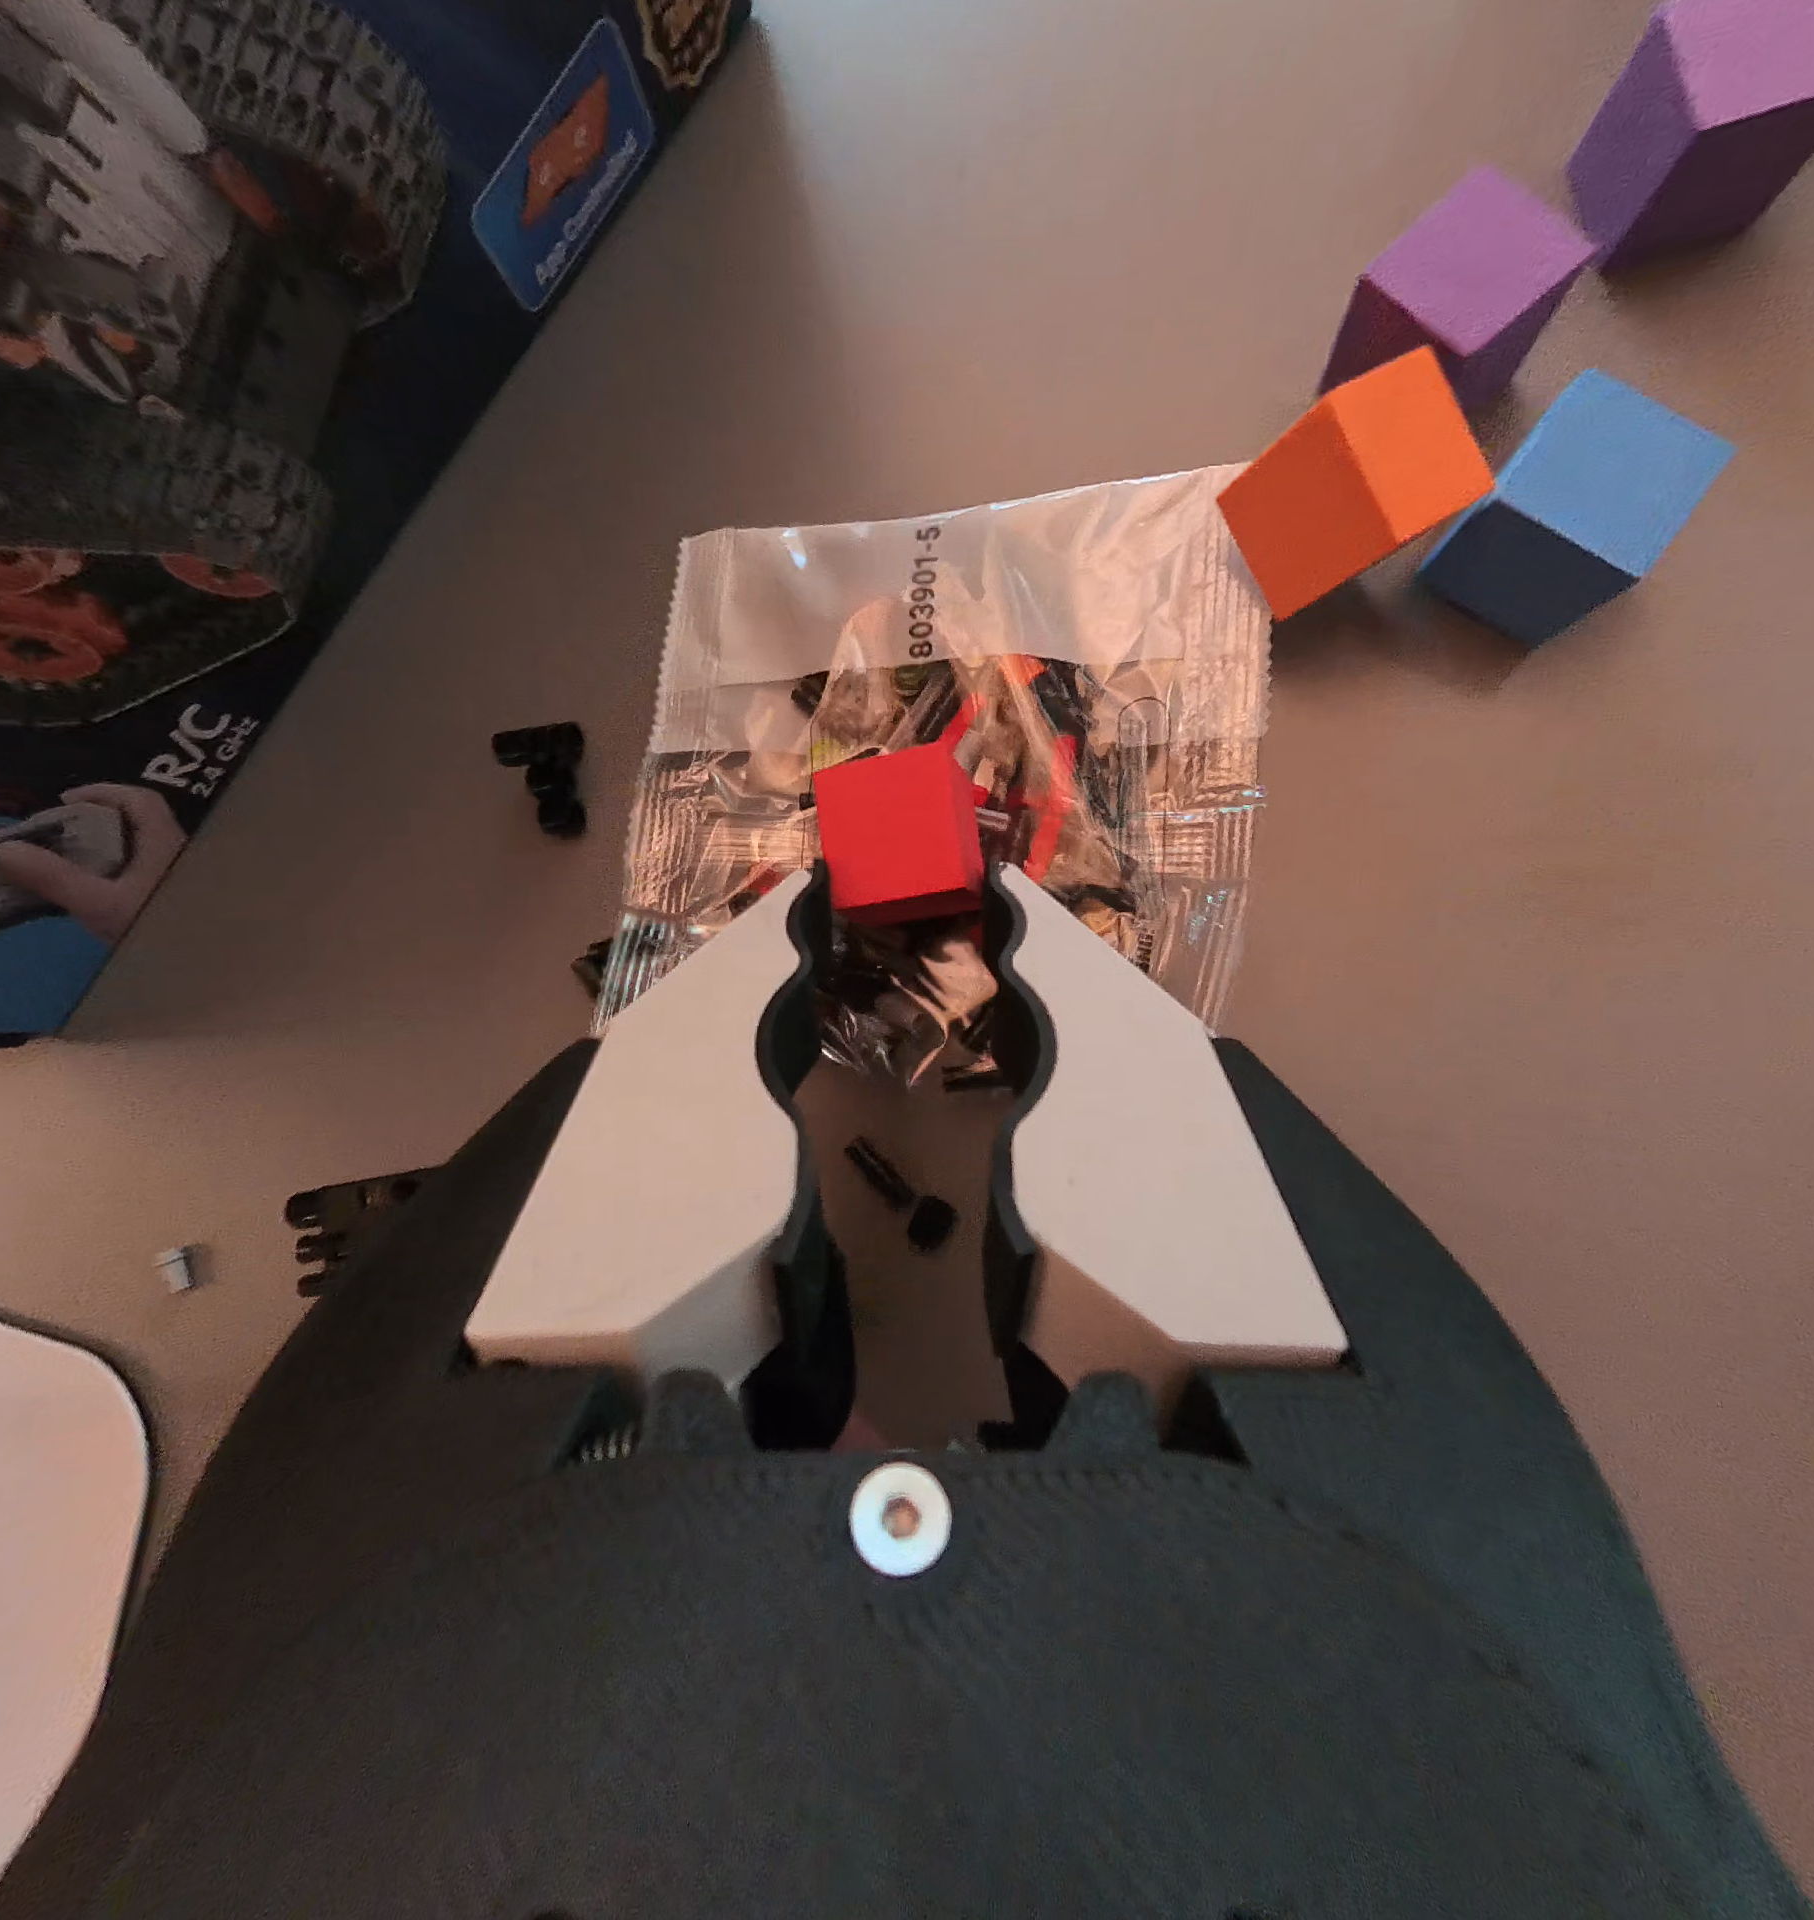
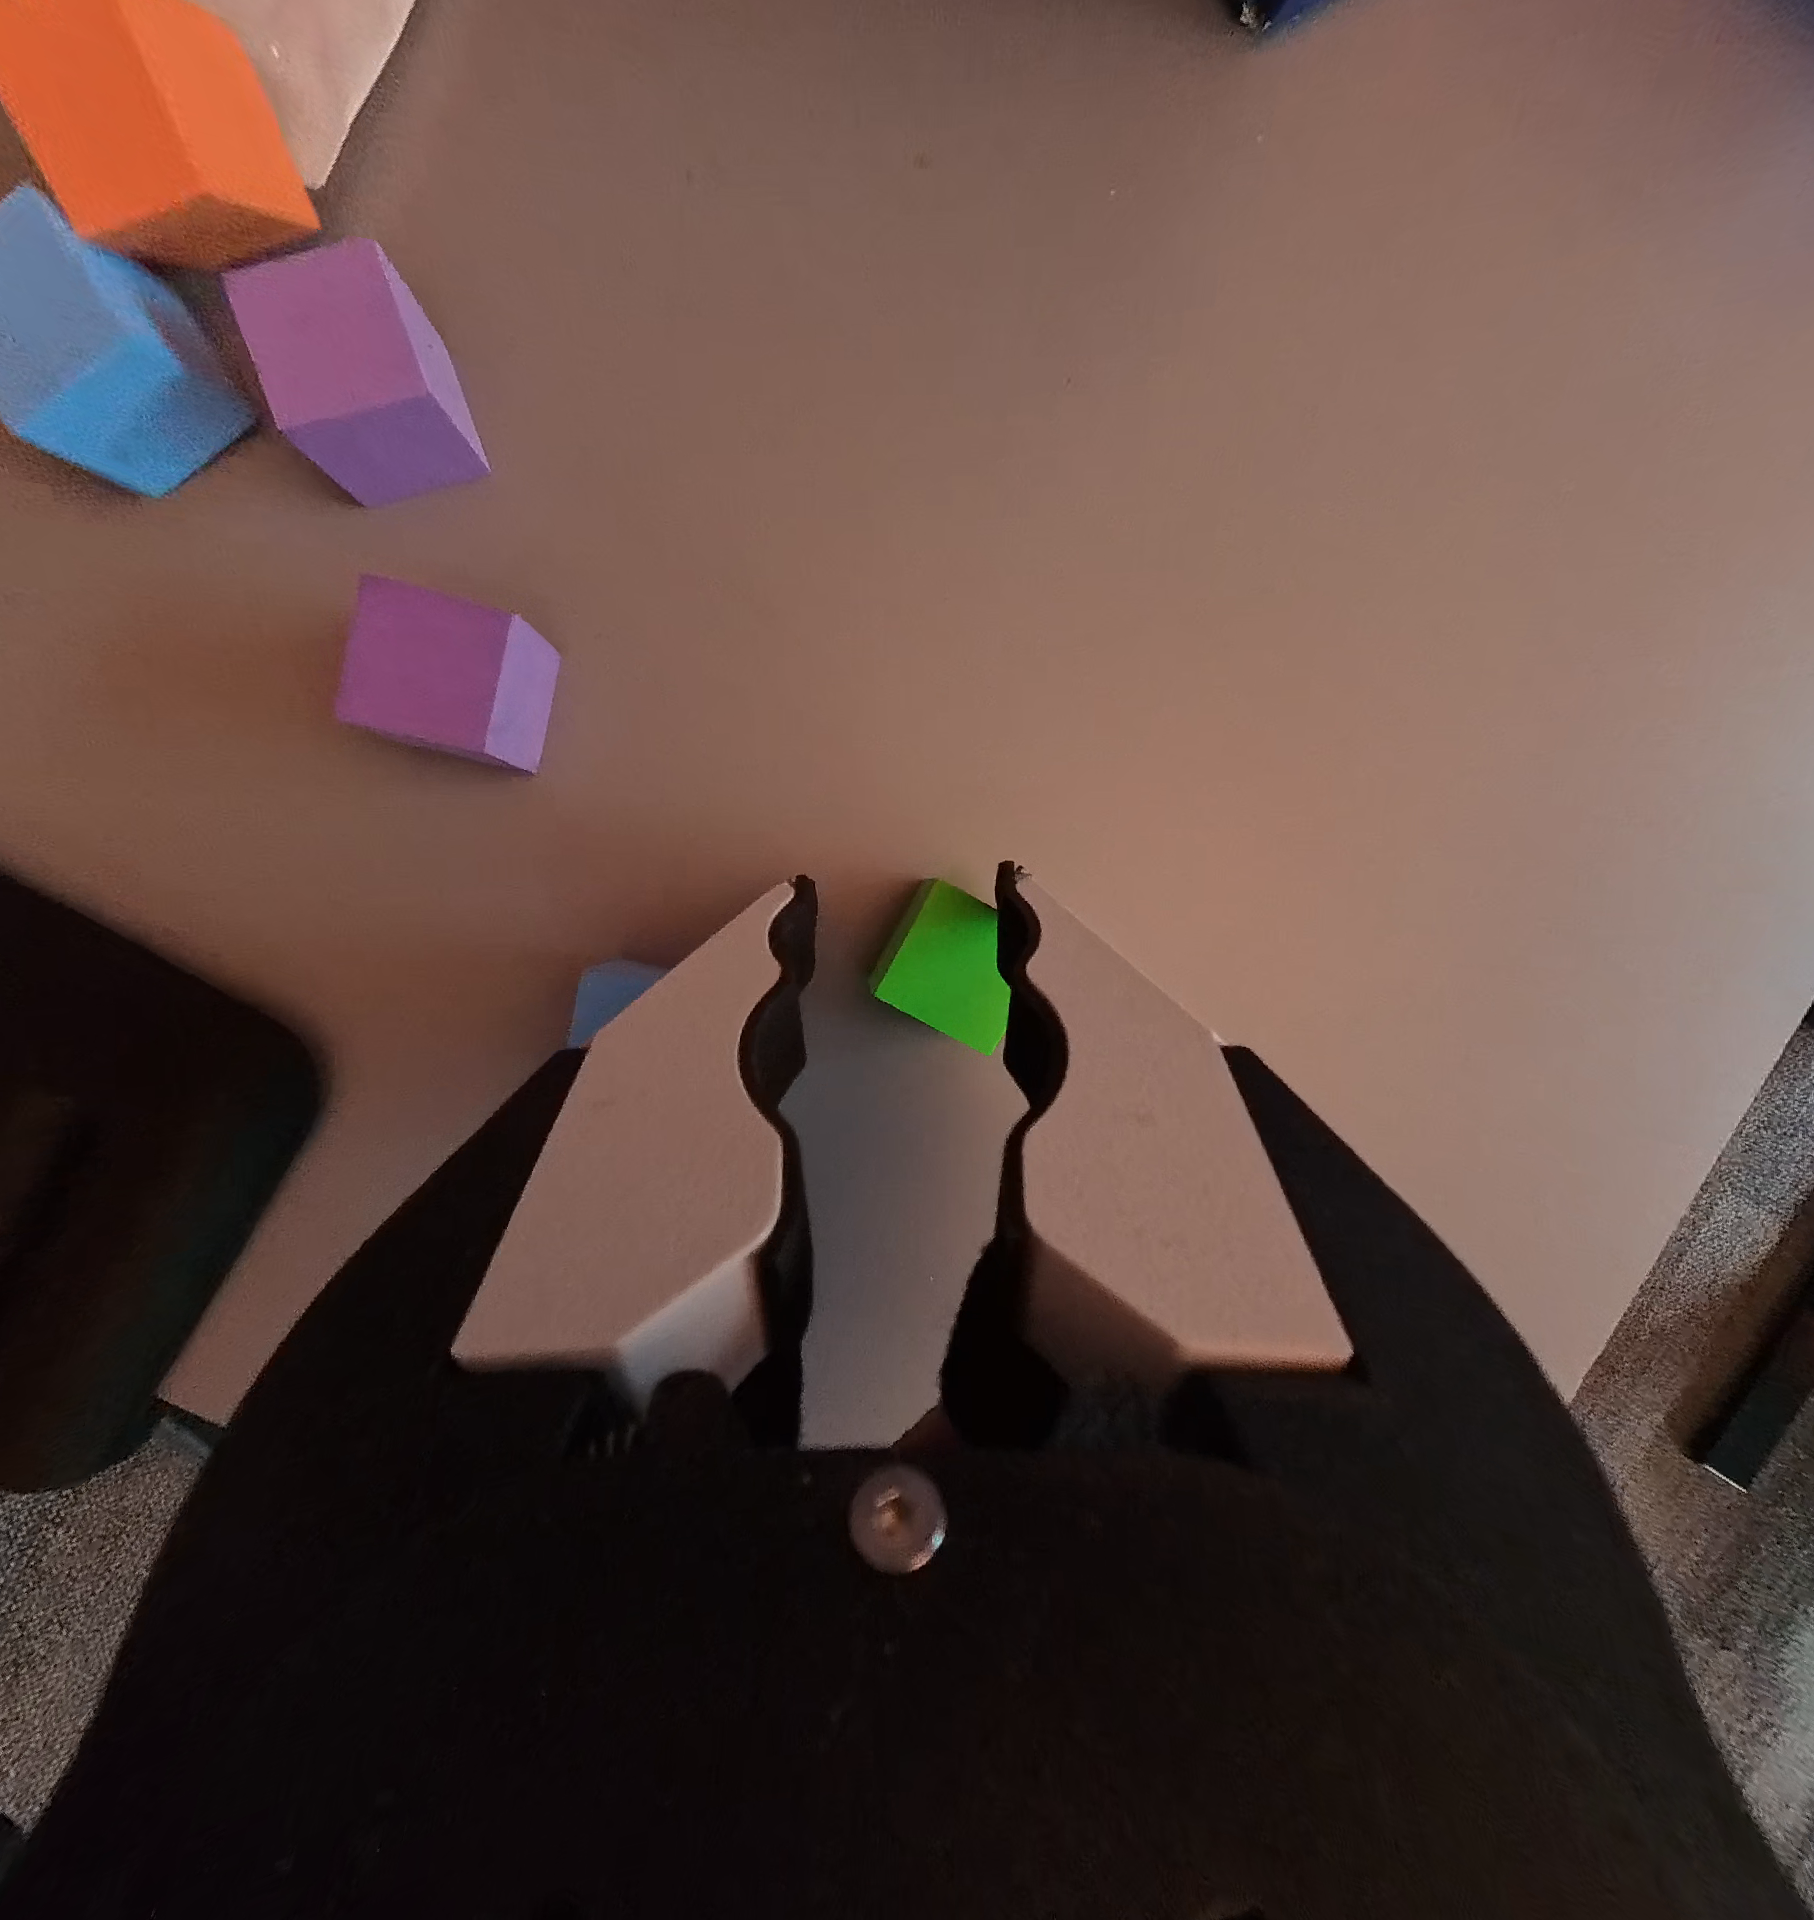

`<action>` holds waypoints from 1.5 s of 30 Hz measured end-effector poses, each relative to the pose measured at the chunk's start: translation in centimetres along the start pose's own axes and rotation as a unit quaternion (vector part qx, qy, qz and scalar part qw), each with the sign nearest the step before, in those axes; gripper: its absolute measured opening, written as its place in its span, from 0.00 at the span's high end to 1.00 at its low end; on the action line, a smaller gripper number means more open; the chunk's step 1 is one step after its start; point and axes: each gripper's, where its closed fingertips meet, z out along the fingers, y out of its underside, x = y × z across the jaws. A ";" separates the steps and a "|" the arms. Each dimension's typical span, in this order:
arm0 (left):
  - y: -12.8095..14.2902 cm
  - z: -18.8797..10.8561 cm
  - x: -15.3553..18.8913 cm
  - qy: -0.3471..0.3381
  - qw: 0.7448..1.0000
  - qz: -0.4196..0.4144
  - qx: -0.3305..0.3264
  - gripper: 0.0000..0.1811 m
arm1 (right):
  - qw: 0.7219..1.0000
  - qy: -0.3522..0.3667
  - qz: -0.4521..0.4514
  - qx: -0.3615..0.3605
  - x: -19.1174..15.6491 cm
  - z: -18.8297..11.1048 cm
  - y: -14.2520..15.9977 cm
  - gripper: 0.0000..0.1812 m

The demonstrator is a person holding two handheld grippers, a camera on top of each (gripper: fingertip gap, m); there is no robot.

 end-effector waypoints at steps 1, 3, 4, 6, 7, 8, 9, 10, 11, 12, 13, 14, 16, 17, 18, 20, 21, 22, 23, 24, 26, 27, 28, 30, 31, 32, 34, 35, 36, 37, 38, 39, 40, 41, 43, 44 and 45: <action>-0.1 0.0 0.2 0.002 1.000 0.000 0.002 0.85 | 1.000 -0.001 0.002 0.002 0.0 -0.1 0.0 0.81; -0.2 0.1 0.4 0.003 1.000 0.003 0.006 0.85 | 1.000 -0.001 0.006 0.005 0.1 -0.2 0.0 0.81; -0.2 0.0 0.7 0.010 1.000 0.003 0.009 0.85 | 1.000 0.000 0.007 0.006 0.1 -0.3 0.0 0.81; -0.2 -0.2 0.7 0.012 1.000 0.004 0.014 0.84 | 1.000 0.004 0.007 0.010 0.1 -0.6 -0.1 0.81; -0.2 -0.3 0.7 0.011 1.000 0.004 0.013 0.80 | 1.000 0.008 0.007 0.015 0.2 -0.8 -0.2 0.81; -0.2 -0.5 0.7 0.012 1.000 0.004 0.012 0.77 | 1.000 0.012 0.008 0.021 0.2 -1.1 -0.5 0.81; -0.3 -0.8 0.7 0.014 1.000 0.005 0.015 0.76 | 0.999 0.016 0.006 0.028 0.0 -1.4 -0.8 0.81; -0.5 -1.0 0.8 0.014 1.000 0.006 0.019 0.76 | 0.999 0.020 -0.001 0.035 -0.3 -1.7 -1.3 0.81; -0.6 -1.3 0.8 0.013 1.000 0.007 0.020 0.76 | 0.999 0.018 -0.011 0.044 -1.0 -2.1 -1.9 0.81; -0.8 -1.6 0.8 0.011 1.000 0.014 0.021 0.75 | 0.998 0.010 -0.023 0.056 -1.9 -2.4 -2.6 0.81; -1.0 -1.9 1.0 0.011 0.999 0.024 0.026 0.75 | 0.997 -0.002 -0.037 0.070 -3.1 -2.7 -3.5 0.81; -1.4 -2.2 1.4 0.014 0.999 0.032 0.031 0.76 | 0.995 -0.018 -0.053 0.087 -4.5 -2.9 -4.6 0.80; -1.8 -2.4 1.8 0.015 0.999 0.040 0.033 0.76 | 0.989 -0.047 -0.082 0.114 -7.3 -3.0 -6.6 0.80; -2.0 -2.4 2.3 0.019 0.998 0.048 0.035 0.77 | 0.987 -0.057 -0.095 0.119 -8.6 -2.8 -7.5 0.80; -2.0 -2.4 2.6 0.021 0.998 0.055 0.035 0.78 | 0.984 -0.067 -0.110 0.119 -9.8 -2.3 -8.2 0.80; -1.9 -2.3 2.9 0.020 0.997 0.065 0.032 0.78 | 0.982 -0.077 -0.137 0.108 -11.4 -1.0 -9.2 0.79; -1.9 -2.3 3.0 0.021 0.997 0.068 0.034 0.78 | 0.981 -0.077 -0.149 0.099 -11.8 -0.3 -9.5 0.78; -2.0 -2.4 3.1 0.023 0.997 0.068 0.037 0.78 | 0.980 -0.077 -0.161 0.091 -12.0 0.4 -9.8 0.78; -2.1 -2.6 3.2 0.026 0.996 0.069 0.043 0.78 | 0.979 -0.082 -0.168 0.084 -12.1 1.1 -10.0 0.77; -2.3 -2.7 3.5 0.032 0.996 0.071 0.049 0.78 | 0.978 -0.091 -0.171 0.077 -12.1 1.6 -10.2 0.77; -2.9 -3.2 4.7 0.058 0.993 0.083 0.065 0.78 | 0.977 -0.115 -0.171 0.064 -11.9 2.4 -10.2 0.77; -3.5 -3.6 5.9 0.082 0.989 0.090 0.081 0.79 | 0.975 -0.132 -0.173 0.054 -12.0 2.6 -9.9 0.77; -4.1 -3.9 6.8 0.100 0.986 0.095 0.091 0.78 | 0.973 -0.145 -0.176 0.044 -12.0 2.9 -9.7 0.77; -4.8 -3.7 8.3 0.111 0.982 0.117 0.094 0.79 | 0.968 -0.171 -0.181 0.042 -12.2 3.0 -9.7 0.79; -4.8 -3.4 9.1 0.120 0.981 0.128 0.087 0.79 | 0.964 -0.182 -0.187 0.042 -12.3 3.1 -9.8 0.81; -4.7 -3.0 10.0 0.128 0.979 0.141 0.078 0.78 | 0.962 -0.190 -0.190 0.043 -12.3 3.2 -9.9 0.81; -4.3 -2.0 11.3 0.136 0.976 0.162 0.057 0.78 | 0.959 -0.206 -0.189 0.038 -12.4 3.3 -10.0 0.86; -4.1 -1.7 11.7 0.139 0.974 0.169 0.049 0.78 | 0.958 -0.214 -0.188 0.037 -12.4 3.4 -10.0 0.86; -4.0 -1.5 12.0 0.140 0.973 0.176 0.045 0.78 | 0.957 -0.220 -0.184 0.036 -12.4 3.4 -10.0 0.87; -4.1 -1.4 12.2 0.139 0.973 0.179 0.044 0.78 | 0.956 -0.227 -0.180 0.035 -12.4 3.4 -10.0 0.87; -4.1 -1.4 12.3 0.140 0.973 0.180 0.045 0.78 | 0.955 -0.236 -0.177 0.035 -12.5 3.3 -9.9 0.87; -4.3 -1.4 12.4 0.143 0.972 0.179 0.049 0.78 | 0.955 -0.237 -0.177 0.035 -12.4 3.2 -9.8 0.85; -4.6 -1.4 12.6 0.143 0.972 0.179 0.054 0.78 | 0.956 -0.229 -0.178 0.035 -12.1 3.3 -9.8 0.81; -4.9 -1.3 12.7 0.140 0.972 0.179 0.059 0.78 | 0.957 -0.223 -0.180 0.036 -11.8 3.2 -9.7 0.79; -5.5 -0.9 12.9 0.129 0.973 0.180 0.066 0.77 | 0.956 -0.226 -0.184 0.041 -11.8 3.1 -9.7 0.80; -5.8 -0.7 12.8 0.119 0.974 0.182 0.068 0.77 | 0.955 -0.228 -0.185 0.037 -11.8 3.1 -9.6 0.80; -5.9 -0.4 13.0 0.115 0.974 0.182 0.066 0.76 | 0.955 -0.229 -0.184 0.034 -11.8 3.2 -9.6 0.81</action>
